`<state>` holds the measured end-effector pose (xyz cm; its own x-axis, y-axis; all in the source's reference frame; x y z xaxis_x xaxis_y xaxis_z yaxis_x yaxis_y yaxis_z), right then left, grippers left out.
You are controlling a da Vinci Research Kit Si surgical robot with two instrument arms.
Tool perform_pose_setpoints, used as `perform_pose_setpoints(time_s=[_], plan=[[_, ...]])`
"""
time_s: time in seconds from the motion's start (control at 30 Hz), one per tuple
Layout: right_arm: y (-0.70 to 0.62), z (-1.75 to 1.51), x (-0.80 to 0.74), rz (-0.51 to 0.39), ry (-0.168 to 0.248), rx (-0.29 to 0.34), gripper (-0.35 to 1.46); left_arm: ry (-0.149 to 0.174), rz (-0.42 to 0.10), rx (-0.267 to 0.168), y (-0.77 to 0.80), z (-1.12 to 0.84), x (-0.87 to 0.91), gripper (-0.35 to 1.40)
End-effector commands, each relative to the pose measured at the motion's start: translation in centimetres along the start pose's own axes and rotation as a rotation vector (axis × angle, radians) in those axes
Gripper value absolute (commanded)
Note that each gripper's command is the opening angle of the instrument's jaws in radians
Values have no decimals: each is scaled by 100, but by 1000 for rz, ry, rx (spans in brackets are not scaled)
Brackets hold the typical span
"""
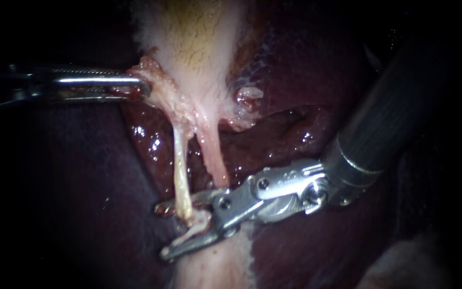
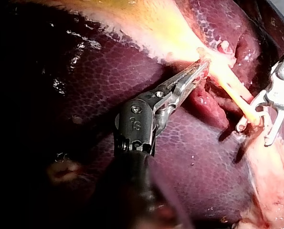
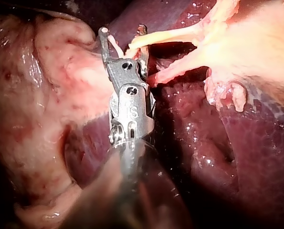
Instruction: Clipping first clip left tube
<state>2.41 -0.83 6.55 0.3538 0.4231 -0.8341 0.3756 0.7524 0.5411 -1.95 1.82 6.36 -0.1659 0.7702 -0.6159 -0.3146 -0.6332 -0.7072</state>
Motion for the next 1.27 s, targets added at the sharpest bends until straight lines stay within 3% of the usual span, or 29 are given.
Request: perform_pose_setpoints(time_s=[0.03,0.33,0.53,0.63,0.8,1.27], plan=[[0,-1,-1,5,0,1,41,0,0,1,0,0,0,-35],[2,-5,-4,59,-2,-22,16,0,0,1,0,0,0,-35],[5,-8,-7,83,-9,-26,-11,0,0,1,0,0,0,-35],[6,-11,-8,113,-14,-30,-35,0,0,1,0,0,0,-35],[7,-14,-8,200,-50,-38,-35,0,0,1,0,0,0,-35],[7,-15,-13,197,-55,-38,-35,0,0,0,-1,-1,0,-35]])
